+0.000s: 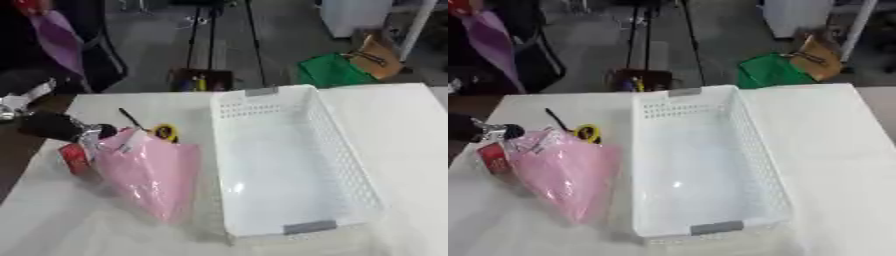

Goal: Pick up objects on the table and place them in the box.

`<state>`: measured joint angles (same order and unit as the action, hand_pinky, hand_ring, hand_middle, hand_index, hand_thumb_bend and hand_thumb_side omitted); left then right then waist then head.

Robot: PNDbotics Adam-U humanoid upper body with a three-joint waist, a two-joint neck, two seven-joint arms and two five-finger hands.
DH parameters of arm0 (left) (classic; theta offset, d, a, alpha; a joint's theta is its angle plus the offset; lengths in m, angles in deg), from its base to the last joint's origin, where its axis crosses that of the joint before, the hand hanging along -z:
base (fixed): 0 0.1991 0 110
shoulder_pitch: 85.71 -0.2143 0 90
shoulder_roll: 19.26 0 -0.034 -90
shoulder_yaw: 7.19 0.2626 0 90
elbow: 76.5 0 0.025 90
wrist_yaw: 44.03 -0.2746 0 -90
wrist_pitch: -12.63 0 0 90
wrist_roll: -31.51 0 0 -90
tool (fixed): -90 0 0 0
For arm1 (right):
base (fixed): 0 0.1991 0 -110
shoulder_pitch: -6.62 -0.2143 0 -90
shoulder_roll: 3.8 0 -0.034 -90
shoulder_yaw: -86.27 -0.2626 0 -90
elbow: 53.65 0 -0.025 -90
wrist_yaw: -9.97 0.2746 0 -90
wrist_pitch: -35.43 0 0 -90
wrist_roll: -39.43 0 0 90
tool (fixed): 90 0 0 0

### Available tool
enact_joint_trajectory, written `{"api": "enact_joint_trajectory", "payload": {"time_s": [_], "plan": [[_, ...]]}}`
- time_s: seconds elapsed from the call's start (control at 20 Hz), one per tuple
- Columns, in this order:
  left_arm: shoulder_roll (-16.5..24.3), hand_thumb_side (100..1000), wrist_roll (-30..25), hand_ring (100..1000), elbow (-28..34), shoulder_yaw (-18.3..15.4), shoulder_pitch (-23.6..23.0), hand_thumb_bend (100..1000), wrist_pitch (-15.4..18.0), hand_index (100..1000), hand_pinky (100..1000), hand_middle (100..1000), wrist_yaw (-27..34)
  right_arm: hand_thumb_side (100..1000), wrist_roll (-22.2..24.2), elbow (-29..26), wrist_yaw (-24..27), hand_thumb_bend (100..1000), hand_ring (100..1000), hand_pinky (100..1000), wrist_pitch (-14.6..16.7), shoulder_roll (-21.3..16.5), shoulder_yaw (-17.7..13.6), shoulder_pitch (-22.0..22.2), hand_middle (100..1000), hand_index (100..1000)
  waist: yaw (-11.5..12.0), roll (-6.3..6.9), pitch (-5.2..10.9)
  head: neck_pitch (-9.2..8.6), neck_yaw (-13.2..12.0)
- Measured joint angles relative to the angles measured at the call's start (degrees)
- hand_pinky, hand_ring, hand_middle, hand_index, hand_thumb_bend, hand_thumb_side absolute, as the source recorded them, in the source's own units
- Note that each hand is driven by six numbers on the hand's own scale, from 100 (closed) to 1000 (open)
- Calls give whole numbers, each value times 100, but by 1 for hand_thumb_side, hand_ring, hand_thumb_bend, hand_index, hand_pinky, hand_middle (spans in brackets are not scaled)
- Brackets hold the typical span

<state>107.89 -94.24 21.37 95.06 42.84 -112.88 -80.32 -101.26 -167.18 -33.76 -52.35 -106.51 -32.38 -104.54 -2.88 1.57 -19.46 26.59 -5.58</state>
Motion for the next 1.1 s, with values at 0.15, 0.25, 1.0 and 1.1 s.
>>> {"api": "enact_joint_trajectory", "payload": {"time_s": [0.15, 0.25, 1.0, 1.1], "plan": [[-21, 694, 2, 1000, -218, -82, 44, 701, -2, 1000, 995, 1000, 31, 752, 4, 0, 3, 100, 670, 708, -1, 25, -23, 3, 716, 789, 3, -14, -1, 0, 0], [-25, 681, 2, 1000, -377, -148, 77, 707, -2, 1000, 995, 1000, 71, 752, 6, 0, 5, 100, 671, 708, -1, 26, -29, 4, 716, 790, 5, -27, -1, 0, 0], [-49, 550, -51, 1000, -494, 20, -94, 721, 51, 1000, 987, 1000, 364, 754, 54, 0, 47, 100, 671, 709, -1, 72, -65, 60, 716, 789, 111, -47, -2, 10, 112], [-19, 532, -58, 1000, -451, 69, -143, 723, 58, 1000, 988, 1000, 394, 754, 55, 0, 49, 100, 672, 709, -1, 73, -65, 60, 716, 788, 112, -64, -2, 10, 129]]}}
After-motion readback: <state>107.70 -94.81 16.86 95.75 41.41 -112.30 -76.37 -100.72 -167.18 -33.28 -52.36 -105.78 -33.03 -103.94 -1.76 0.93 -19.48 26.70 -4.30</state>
